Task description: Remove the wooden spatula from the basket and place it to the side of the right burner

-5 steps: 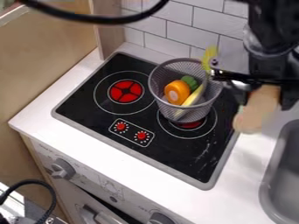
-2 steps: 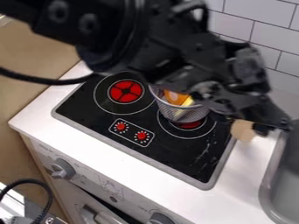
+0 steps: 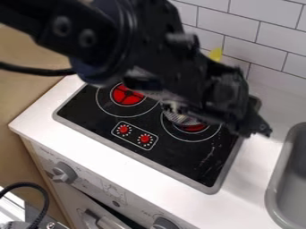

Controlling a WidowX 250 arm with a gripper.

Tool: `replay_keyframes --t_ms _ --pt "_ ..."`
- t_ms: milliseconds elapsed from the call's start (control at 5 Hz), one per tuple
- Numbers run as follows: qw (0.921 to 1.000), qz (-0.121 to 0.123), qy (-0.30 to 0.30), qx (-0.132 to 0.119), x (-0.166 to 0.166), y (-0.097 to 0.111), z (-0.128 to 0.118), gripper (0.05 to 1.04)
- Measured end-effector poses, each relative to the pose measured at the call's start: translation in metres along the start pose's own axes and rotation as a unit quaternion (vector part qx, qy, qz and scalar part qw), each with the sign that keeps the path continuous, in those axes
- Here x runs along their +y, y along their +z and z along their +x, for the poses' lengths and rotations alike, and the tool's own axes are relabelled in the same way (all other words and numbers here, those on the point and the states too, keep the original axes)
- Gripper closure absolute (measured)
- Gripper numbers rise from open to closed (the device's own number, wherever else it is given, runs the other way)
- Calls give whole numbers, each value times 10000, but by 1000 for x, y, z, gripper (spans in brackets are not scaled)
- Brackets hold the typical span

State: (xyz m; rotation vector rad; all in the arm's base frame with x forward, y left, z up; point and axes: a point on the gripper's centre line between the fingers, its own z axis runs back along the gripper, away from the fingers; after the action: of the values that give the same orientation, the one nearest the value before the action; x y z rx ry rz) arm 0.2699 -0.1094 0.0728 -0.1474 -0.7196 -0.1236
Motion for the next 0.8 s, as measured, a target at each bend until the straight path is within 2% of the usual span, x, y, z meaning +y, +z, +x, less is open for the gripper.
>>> replay_keyframes --t_ms 200,400,600,800 --pt "9993 167 -89 331 5 0 -10 482" --pt "9991 253 -12 331 3 0 -12 413" --pt "9973 492 106 544 3 1 -15 140" --pt "9957 619 145 675 2 4 -13 81"
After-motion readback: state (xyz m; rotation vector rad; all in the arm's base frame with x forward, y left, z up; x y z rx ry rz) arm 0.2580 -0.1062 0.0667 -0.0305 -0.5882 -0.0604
